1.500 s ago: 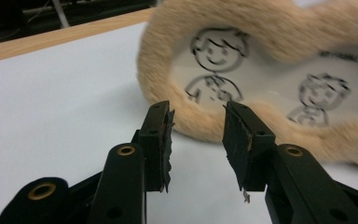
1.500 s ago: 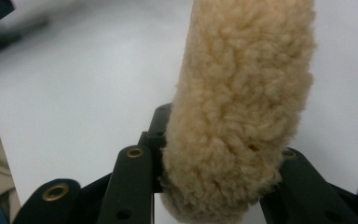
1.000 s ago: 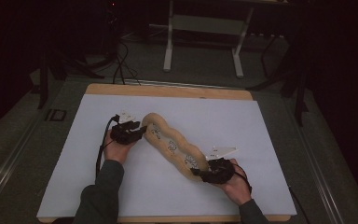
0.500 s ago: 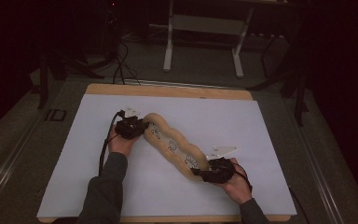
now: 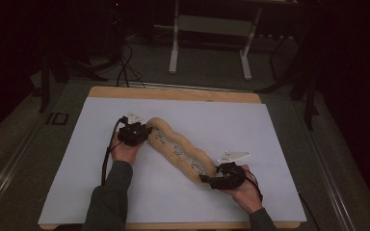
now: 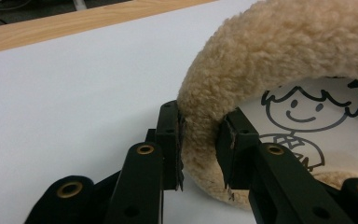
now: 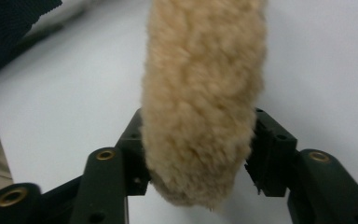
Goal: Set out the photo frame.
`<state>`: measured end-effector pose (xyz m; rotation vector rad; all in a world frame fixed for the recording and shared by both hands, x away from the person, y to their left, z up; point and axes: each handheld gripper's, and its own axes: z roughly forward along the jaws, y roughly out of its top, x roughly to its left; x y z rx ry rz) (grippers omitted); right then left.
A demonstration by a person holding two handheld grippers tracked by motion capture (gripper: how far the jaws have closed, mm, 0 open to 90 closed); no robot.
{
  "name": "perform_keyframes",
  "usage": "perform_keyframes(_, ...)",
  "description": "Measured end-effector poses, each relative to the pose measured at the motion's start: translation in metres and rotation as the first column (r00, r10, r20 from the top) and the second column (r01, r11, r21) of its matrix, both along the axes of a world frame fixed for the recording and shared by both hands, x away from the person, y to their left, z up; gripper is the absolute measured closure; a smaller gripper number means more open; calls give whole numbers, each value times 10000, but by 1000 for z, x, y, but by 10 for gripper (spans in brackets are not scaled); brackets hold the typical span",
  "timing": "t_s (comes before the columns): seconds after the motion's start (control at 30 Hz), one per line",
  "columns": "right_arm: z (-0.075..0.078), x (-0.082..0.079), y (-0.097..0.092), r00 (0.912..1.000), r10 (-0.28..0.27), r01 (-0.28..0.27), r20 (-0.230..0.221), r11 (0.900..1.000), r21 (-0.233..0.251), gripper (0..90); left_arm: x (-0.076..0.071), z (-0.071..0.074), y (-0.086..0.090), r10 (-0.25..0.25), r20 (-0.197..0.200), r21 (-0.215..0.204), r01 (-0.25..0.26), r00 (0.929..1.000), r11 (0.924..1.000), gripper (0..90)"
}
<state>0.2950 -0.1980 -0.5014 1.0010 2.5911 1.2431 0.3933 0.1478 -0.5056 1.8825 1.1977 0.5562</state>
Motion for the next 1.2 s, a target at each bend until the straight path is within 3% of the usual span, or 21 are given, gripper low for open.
perform_keyframes(0.2, -4, -1, 1, 9987, -82, 86, -505, 9999, 82, 463, -4, -1, 3, 127, 13, -178, -126, 9999, 9998, 727)
perform_keyframes(0.37, -3, -2, 0, 9959, 239, -225, -870, 9996, 159, 576, -8, -2, 5, 197, -2, -262, -197, 9998, 9995, 727)
perform_keyframes(0.63, 1, -4, -1, 9990, -7, -7, -453, 9996, -297, 627, -17, -3, 9, 250, 68, -258, -248, 9997, 9994, 728)
perform_keyframes(1.2, 8, 4, -14, 9968, -790, 793, 102, 9964, -294, 637, -40, 3, 6, 826, 175, -157, -823, 9964, 9965, 733)
